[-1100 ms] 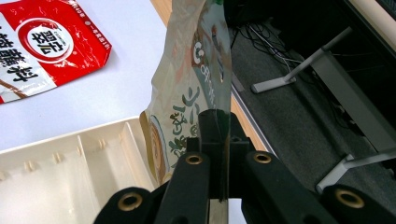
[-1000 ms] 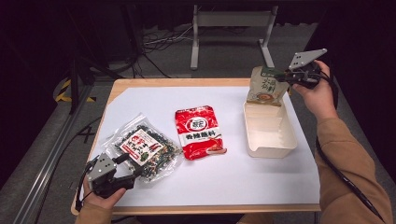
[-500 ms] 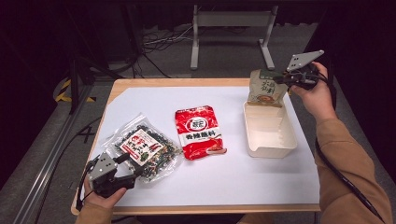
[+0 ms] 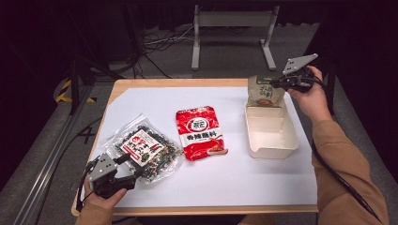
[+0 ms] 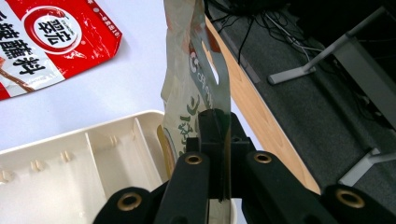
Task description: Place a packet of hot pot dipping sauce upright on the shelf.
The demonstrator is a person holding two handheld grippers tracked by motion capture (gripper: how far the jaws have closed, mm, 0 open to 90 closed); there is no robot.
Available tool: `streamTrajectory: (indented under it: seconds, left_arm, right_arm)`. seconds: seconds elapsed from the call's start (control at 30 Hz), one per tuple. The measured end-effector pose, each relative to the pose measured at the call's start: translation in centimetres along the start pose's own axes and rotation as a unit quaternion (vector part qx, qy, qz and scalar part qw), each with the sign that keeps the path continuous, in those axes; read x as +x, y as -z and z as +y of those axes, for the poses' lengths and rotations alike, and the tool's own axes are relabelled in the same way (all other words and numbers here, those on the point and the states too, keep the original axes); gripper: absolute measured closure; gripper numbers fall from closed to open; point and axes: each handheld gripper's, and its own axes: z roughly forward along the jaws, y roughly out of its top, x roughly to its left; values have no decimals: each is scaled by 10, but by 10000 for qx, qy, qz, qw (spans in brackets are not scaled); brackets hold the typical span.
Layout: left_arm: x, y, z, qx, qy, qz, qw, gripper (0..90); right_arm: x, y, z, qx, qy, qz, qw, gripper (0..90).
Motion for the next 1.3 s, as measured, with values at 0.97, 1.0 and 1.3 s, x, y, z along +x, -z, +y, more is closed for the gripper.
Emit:
streamTrajectory:
  seconds: [0.97, 1.0, 1.3]
  left_arm:
    - [-1, -3, 2, -2, -27, -55, 10000, 294]
    - [-1, -3, 2, -5, -26, -65, 10000, 294]
    - [-1, -6, 4, 17, -75, -119, 9999, 294]
  right_arm:
    - [5, 6, -12, -262, -908, -454, 9945, 528]
    - [6, 8, -11, -310, -948, -487, 9938, 513]
    - [19, 27, 0, -778, -950, -627, 9904, 441]
